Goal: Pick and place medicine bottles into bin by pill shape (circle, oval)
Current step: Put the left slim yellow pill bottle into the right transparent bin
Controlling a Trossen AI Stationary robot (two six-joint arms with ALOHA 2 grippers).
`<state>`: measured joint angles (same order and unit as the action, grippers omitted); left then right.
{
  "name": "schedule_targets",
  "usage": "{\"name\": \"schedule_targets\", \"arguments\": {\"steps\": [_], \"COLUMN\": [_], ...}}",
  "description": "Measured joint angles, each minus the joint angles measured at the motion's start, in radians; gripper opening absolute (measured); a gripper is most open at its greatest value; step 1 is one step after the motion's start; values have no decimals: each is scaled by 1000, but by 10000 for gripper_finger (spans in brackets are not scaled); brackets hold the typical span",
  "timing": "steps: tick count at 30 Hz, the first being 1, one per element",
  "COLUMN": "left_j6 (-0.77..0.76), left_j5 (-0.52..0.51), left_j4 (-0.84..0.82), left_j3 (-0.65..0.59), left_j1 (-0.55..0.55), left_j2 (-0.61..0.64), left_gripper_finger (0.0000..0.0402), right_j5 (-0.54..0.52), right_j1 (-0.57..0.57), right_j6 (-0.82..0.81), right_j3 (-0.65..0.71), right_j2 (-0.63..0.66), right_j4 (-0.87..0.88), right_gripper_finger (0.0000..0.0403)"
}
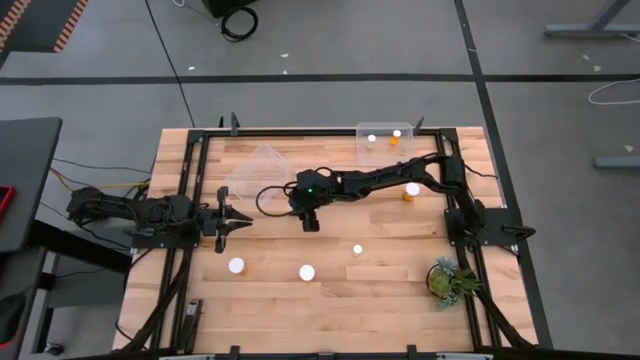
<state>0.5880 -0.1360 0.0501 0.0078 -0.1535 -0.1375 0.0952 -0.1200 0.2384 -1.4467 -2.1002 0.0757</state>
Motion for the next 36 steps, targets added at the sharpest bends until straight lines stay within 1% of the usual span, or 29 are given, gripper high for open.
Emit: {"name": "schedule_targets", "arguments": {"steps": [8,17,23,26,28,30,36], "left_j6": [0,0,0,0,0,0,0], "left_j5": [0,0,0,0,0,0,0], "left_j4": [0,0,0,0,0,0,0], "left_j3": [0,0,0,0,0,0,0], "left_j1": [0,0,0,0,0,0,0], "left_j2": [0,0,0,0,0,0,0], "left_gripper_finger": [59,51,58,60,57,54,53], "right_j5": [4,26,34,52,67,41,48], "right_j1": [0,-5,-5,-10,-11,-9,-15], "right_j6": [-2,3,19,20,6,9,-1], "right_j3": [0,0,0,9,29,50,54], "right_j2": [0,0,0,-16,-18,-17,-17], "right_j4": [-14,-53,-66,-125,-131,-175,-180], "right_gripper_finger": [206,206,206,206,206,206,206]}}
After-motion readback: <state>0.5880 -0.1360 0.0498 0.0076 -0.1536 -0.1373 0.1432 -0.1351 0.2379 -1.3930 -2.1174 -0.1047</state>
